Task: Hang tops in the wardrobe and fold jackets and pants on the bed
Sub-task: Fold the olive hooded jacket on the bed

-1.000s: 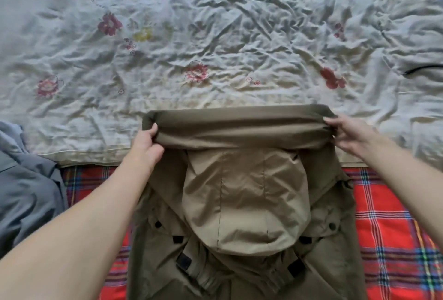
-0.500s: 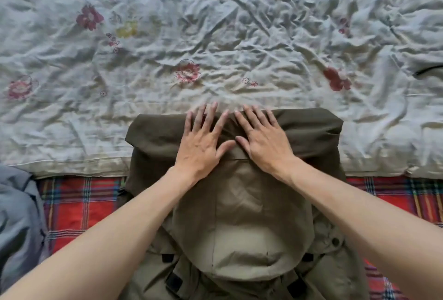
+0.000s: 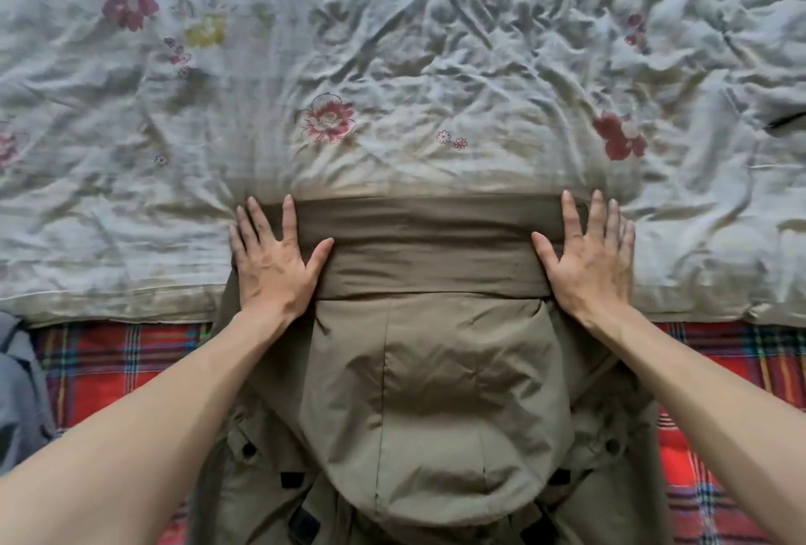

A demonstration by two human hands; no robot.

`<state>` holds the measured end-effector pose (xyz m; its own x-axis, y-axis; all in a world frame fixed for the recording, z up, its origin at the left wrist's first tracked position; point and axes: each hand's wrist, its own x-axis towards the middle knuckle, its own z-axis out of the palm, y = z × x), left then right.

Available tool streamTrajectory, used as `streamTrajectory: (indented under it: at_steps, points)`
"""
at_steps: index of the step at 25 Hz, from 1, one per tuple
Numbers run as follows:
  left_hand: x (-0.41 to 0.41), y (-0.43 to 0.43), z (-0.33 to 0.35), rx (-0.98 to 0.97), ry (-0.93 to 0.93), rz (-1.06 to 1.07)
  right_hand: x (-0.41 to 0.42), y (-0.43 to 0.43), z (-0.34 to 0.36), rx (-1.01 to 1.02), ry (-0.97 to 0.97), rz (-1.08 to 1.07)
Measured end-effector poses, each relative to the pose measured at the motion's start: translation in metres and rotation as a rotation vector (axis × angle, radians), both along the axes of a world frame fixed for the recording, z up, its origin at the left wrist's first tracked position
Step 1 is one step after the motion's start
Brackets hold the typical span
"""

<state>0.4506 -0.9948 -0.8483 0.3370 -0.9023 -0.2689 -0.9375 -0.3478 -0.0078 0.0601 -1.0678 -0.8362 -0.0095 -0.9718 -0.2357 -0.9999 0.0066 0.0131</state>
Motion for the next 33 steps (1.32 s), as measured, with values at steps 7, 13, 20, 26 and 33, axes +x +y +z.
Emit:
streamTrajectory:
  at_steps: [7,13,20,26,33]
  points:
    - [0.008,0.006,0.028,0.083,0.042,0.135,0.001,0.012,0.018,-0.022,-0.056,-0.084]
    - [-0.128,0.018,0.033,-0.187,0.135,-0.513,0.031,0.083,0.021,-0.071,-0.049,0.329]
    - [-0.145,0.029,0.002,-0.054,-0.010,-0.474,-0.007,0.071,0.037,-0.250,-0.339,0.103]
    - [-0.147,0.027,0.002,-0.035,-0.022,-0.478,-0.014,-0.020,0.042,-0.019,-0.598,-0.504]
    - [-0.136,0.048,0.014,-0.059,0.059,-0.464,0.065,0.084,0.051,-0.139,-0.221,0.477]
